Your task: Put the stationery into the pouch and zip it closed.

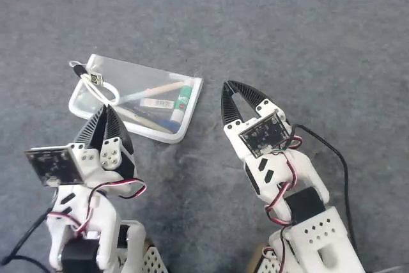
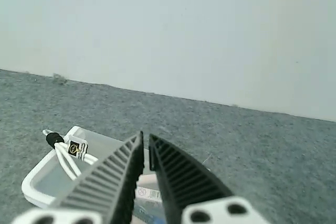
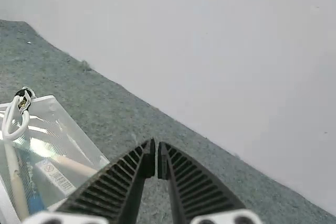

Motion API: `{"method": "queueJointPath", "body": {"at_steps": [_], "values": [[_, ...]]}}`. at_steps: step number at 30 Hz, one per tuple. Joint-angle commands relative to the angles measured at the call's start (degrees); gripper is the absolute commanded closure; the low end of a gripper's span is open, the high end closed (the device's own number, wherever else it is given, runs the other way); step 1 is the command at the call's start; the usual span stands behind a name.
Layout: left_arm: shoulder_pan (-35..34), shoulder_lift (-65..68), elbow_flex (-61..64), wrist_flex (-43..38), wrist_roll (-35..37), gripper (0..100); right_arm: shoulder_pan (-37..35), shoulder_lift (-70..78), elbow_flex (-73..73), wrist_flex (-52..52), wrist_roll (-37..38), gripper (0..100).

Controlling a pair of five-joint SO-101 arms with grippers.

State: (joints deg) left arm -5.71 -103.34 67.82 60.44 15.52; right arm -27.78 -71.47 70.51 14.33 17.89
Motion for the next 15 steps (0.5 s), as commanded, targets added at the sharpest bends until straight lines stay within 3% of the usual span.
{"method": "queueJointPath", "body": {"at_steps": [1,9,15], "values": [[0.2,-1.4,-3.0,-1.5,-0.3,99,1.0,-1.7,-0.4,-1.3,-1.1,99.3],[0.2,-1.4,-3.1,-1.4,-0.2,99,3.6,-2.0,-0.8,-1.4,-4.2,99.3],[0.2,-1.4,-5.3,1.1,1.1,99,5.0,-10.2,1.5,-2.2,-3.9,99.3]]}}
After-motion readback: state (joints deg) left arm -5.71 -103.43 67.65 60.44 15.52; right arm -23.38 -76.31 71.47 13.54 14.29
